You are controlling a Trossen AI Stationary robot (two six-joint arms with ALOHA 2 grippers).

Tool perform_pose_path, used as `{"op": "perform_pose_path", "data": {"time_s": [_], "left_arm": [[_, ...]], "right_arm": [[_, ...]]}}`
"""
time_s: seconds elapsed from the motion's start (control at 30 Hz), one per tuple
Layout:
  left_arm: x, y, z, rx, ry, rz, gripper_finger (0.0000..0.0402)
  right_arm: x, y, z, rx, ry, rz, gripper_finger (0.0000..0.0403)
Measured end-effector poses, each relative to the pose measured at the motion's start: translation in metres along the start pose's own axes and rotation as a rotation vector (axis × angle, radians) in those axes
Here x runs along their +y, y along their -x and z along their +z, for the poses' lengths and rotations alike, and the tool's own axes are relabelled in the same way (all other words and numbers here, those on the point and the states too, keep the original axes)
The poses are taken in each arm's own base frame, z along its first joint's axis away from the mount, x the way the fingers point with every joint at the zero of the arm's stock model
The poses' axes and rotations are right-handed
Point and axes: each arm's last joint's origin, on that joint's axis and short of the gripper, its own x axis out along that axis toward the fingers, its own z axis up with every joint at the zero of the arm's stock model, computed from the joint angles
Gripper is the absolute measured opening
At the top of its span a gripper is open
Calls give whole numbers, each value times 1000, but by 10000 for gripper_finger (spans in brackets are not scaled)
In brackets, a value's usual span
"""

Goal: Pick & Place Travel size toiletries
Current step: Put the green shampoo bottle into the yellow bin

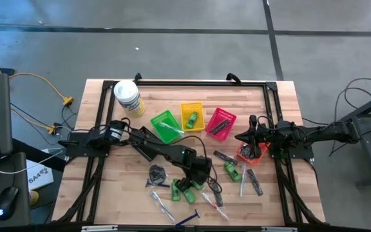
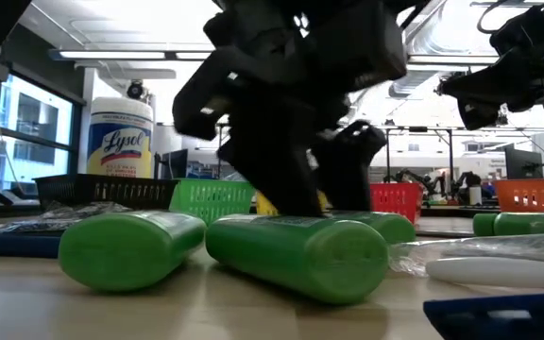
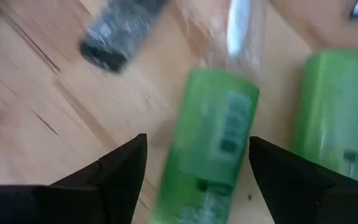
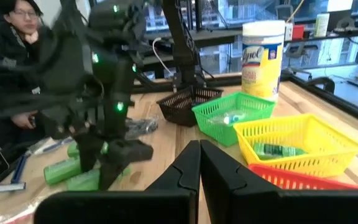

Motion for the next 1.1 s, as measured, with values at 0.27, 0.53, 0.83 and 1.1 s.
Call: {"op": "perform_pose_path", "data": {"time_s": [0.27,0.53,0.83,1.1], "left_arm": [[0,0,-2,21,-4,6,268],[0,-1,-3,25,-21,5,211],[-1,1,-3,24,-33,6,114],[-5,44,9,18,-89,79,107]], "right_arm": [[0,0,-1,10,0,-1,3],[0,0,-1,11,0,-1,3],[0,0,-1,11,3,-1,3],[0,0,-1,13,19,0,3]]}}
